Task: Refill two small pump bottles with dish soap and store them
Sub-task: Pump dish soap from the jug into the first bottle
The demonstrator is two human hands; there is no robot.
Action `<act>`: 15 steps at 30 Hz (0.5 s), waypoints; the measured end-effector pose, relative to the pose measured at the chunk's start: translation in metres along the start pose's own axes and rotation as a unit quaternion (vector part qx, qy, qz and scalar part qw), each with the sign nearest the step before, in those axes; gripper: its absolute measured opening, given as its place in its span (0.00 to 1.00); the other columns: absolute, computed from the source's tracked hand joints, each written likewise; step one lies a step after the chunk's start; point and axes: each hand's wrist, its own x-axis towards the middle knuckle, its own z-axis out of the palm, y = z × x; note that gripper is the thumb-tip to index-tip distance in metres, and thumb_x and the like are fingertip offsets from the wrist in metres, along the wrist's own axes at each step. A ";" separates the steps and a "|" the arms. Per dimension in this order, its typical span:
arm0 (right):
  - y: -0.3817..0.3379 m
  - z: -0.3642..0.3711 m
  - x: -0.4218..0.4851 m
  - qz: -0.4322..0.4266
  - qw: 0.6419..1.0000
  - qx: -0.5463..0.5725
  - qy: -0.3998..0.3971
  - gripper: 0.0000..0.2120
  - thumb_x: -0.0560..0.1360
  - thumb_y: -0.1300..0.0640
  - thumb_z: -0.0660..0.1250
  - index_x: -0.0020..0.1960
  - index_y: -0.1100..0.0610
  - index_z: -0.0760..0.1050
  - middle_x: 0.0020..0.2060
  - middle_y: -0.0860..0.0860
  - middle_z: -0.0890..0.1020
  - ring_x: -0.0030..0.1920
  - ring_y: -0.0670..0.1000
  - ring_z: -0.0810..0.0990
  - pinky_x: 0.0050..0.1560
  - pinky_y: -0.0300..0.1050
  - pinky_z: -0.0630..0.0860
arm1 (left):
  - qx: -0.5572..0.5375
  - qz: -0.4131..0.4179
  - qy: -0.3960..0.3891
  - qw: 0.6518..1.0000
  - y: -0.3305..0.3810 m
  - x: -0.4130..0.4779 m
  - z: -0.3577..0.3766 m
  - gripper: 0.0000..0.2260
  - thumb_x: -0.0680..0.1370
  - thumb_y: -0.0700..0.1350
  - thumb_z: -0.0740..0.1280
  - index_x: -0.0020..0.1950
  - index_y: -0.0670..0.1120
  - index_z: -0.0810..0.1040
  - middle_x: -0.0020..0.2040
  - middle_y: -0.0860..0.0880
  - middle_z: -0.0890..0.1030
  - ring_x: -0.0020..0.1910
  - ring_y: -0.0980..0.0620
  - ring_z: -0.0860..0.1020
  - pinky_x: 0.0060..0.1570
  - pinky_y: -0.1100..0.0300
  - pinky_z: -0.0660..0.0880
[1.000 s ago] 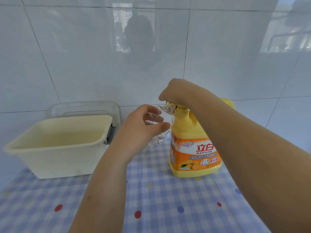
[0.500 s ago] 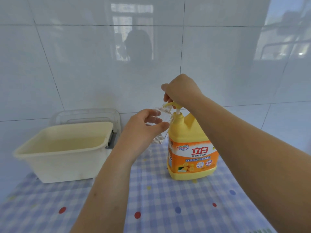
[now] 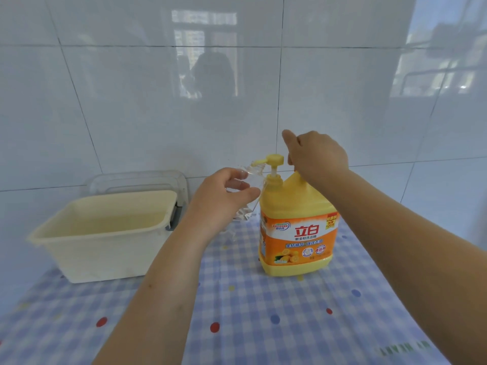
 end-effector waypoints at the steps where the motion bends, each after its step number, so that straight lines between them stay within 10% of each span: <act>1: 0.003 0.003 -0.002 -0.006 0.999 -0.037 0.006 0.32 0.81 0.41 0.45 0.36 0.59 0.78 0.32 0.53 0.81 0.32 0.55 0.79 0.37 0.45 0.75 | -0.003 -0.002 -0.001 1.000 0.000 0.000 0.000 0.17 0.72 0.52 0.73 0.59 0.52 0.77 0.52 0.57 0.82 0.49 0.53 0.82 0.54 0.46 0.79; 15: 0.004 0.015 0.000 -0.002 0.994 -0.101 0.034 0.33 0.82 0.39 0.39 0.30 0.57 0.67 0.25 0.52 0.71 0.26 0.51 0.69 0.28 0.42 0.62 | -0.004 0.001 0.003 1.000 -0.002 0.006 0.000 0.17 0.72 0.52 0.73 0.59 0.52 0.77 0.51 0.57 0.83 0.49 0.53 0.82 0.56 0.46 0.77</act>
